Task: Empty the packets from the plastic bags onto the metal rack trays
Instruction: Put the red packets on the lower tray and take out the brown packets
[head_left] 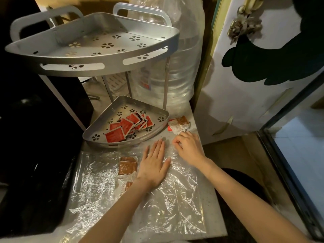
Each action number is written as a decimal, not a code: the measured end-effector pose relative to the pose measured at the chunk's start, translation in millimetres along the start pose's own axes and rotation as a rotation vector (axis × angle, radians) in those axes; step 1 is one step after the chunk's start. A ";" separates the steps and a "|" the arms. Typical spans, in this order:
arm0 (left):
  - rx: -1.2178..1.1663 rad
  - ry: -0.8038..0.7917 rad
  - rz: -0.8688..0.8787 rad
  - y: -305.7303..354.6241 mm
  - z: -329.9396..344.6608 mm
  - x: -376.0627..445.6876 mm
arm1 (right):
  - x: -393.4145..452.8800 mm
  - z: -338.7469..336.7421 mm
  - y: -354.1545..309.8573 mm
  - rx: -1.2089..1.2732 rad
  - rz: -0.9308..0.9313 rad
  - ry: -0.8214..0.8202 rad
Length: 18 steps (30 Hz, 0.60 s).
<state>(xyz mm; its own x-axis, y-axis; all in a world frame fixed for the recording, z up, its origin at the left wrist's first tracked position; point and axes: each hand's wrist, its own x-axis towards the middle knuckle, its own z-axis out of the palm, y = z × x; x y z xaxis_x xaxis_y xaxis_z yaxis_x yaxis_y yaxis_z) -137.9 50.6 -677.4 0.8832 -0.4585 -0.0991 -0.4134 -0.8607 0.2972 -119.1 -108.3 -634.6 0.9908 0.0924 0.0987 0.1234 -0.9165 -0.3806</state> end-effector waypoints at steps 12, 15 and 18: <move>-0.053 -0.040 0.003 -7.6 -44.2 4.7 | 19.5 -45.9 -9.0 0.122 0.022 -0.278; -0.030 -0.058 0.008 -10.2 -68.1 4.9 | 21.9 -55.1 -14.1 0.270 0.039 -0.372; 0.113 -0.095 0.015 -18.4 -87.6 3.7 | 20.5 -69.2 -21.4 0.369 0.034 -0.459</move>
<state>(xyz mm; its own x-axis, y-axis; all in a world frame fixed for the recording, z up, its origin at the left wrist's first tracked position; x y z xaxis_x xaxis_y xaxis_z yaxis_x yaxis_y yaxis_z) -107.6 84.2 -600.0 0.8543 -0.4853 -0.1863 -0.4532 -0.8708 0.1906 -105.3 -113.7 -560.9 0.9071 0.2994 -0.2959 0.0204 -0.7333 -0.6796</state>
